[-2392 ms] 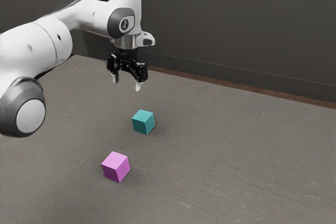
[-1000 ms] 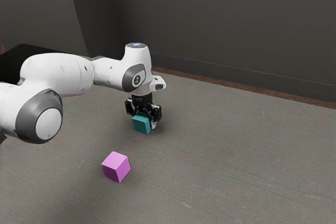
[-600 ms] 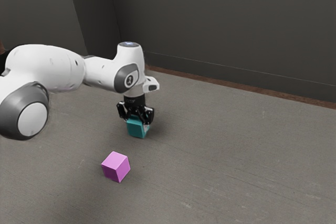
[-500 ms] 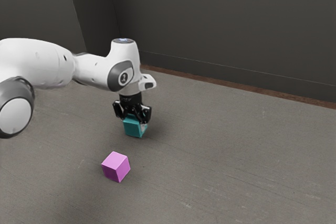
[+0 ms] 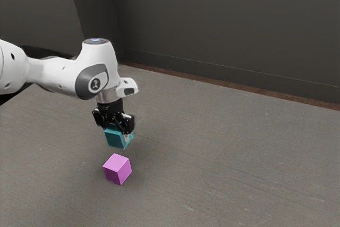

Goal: Pick up the blue block with one arm, and put the blue block on the pink block with one arm

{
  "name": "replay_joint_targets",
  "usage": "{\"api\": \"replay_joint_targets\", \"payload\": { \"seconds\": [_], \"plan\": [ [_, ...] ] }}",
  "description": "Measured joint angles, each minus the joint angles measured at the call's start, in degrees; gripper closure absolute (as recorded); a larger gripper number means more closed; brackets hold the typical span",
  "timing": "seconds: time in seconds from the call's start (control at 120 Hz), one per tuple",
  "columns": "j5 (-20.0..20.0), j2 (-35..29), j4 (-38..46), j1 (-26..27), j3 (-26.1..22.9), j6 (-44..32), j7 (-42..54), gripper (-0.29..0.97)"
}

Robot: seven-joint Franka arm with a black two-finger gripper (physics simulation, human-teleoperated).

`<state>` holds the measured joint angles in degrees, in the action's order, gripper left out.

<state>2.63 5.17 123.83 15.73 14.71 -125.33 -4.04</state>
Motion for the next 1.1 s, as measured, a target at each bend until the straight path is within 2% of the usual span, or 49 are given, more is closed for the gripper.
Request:
{"api": "replay_joint_targets", "payload": {
  "seconds": [0.4, 0.492, 0.592, 1.05, 1.1],
  "plan": [
    [-0.2, -8.3, 9.1, 3.4, 0.8, -1.9, 1.7, 0.28],
    [-0.4, -9.8, 10.4, 2.0, 1.5, -2.0, 2.0, 0.28],
    [-0.6, -9.6, 10.7, 0.8, 1.6, -2.1, 2.2, 0.27],
    [-0.7, -8.4, 11.4, 2.1, 1.6, -2.2, 2.7, 0.27],
    [-0.6, -8.3, 11.4, 2.7, 1.6, -2.2, 2.8, 0.24]
  ]
}}
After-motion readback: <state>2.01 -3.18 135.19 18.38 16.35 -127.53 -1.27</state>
